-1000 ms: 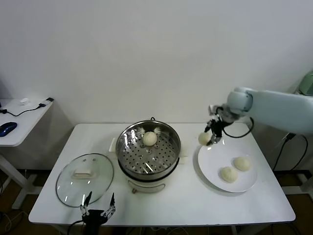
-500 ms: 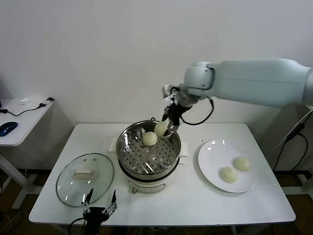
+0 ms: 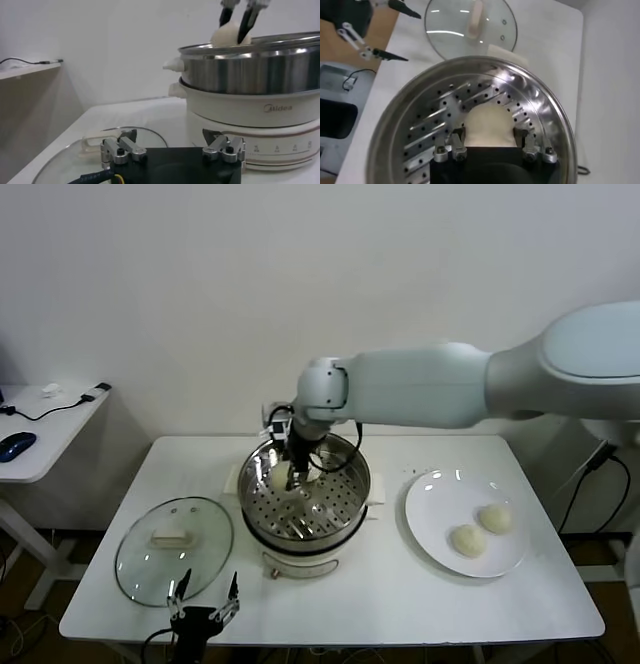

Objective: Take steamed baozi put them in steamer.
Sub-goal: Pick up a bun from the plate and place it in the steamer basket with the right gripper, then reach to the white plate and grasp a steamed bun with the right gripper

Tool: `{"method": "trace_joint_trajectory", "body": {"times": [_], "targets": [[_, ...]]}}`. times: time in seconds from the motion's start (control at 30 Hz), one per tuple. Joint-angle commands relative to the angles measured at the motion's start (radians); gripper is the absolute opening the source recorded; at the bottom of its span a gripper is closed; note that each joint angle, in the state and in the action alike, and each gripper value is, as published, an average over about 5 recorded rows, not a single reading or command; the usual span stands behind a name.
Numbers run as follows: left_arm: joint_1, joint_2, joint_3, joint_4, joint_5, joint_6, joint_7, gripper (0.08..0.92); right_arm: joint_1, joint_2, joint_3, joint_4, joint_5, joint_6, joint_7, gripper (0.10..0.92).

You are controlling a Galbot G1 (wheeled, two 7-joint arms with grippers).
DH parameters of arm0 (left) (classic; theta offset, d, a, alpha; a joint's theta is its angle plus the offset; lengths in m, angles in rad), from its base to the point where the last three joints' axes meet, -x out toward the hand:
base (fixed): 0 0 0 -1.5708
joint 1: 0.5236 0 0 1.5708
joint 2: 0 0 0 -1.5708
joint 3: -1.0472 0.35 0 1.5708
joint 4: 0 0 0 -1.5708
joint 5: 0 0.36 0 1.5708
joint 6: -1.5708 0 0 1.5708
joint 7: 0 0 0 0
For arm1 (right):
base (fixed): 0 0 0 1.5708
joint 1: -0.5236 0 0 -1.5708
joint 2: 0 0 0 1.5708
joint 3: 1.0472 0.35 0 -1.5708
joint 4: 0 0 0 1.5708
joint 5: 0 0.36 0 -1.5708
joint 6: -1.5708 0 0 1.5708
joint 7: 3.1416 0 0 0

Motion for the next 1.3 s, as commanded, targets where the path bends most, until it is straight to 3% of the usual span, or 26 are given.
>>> {"method": "trace_joint_trajectory", "body": {"times": [0.03,0.33,0.6,1.03,1.3], "targets": [[-0.001,0.001,0.0,0.004,0.0,0.0,0.0,0.823,-0.14,0.091,0.021,-0.128,-0.032,-0.017,0.04,0.645],[-0.002,0.0,0.0,0.009,-0.002,0.0,0.0,0.823,-0.155,0.095,0.033,-0.148,-0.044,-0.011,0.039,0.655],[-0.001,0.0,0.001,0.005,-0.003,0.0,0.0,0.823,-0.009,-0.026,-0.006,-0.04,-0.066,0.072,-0.076,0.811],[0.005,0.004,0.014,0.002,0.005,-0.004,0.0,0.823,0.342,-0.552,-0.203,0.226,-0.201,0.265,-0.331,0.823],[0.008,0.009,0.009,0.004,0.006,-0.008,0.0,0.823,0.282,-0.819,-0.356,0.268,-0.459,0.351,-0.363,0.823]]}}
